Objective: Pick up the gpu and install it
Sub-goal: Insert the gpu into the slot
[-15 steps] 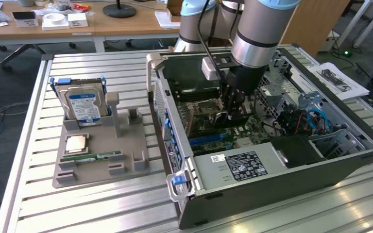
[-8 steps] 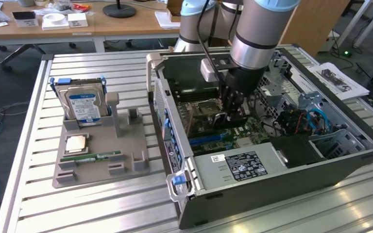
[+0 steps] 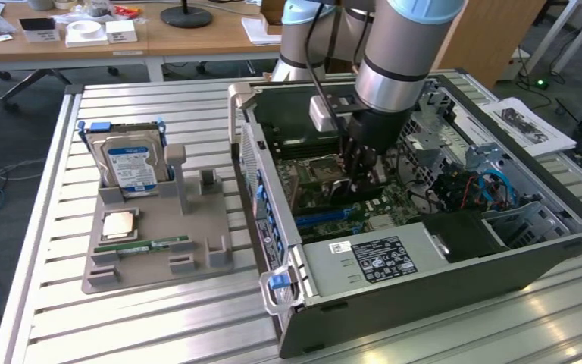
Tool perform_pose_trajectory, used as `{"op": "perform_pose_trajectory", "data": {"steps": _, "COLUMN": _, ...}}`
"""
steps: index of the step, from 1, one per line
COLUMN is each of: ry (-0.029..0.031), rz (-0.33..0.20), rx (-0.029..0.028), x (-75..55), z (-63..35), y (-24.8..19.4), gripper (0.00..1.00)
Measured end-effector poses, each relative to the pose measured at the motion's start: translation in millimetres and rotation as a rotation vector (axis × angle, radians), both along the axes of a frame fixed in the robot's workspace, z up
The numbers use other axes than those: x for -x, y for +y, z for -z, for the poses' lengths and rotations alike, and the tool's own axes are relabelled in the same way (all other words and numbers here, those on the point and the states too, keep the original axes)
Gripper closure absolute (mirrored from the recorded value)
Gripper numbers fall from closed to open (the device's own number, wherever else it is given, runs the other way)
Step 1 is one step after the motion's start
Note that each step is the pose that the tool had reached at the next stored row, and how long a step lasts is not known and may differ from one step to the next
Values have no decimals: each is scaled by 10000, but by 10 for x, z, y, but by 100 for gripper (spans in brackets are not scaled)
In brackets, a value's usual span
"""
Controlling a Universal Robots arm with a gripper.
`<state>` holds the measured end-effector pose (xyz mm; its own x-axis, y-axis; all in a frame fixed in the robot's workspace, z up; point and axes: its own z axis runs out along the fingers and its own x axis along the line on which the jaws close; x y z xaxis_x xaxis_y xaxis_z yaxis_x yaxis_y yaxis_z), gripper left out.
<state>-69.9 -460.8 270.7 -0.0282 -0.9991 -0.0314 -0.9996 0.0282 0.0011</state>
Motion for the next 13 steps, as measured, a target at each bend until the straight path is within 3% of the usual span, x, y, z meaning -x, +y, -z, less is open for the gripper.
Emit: {"op": "perform_pose_trajectory", "data": {"steps": 13, "ry": -1, "rz": 0, "rx": -1, "x": 32, "z": 50, "y": 0, "gripper": 73}}
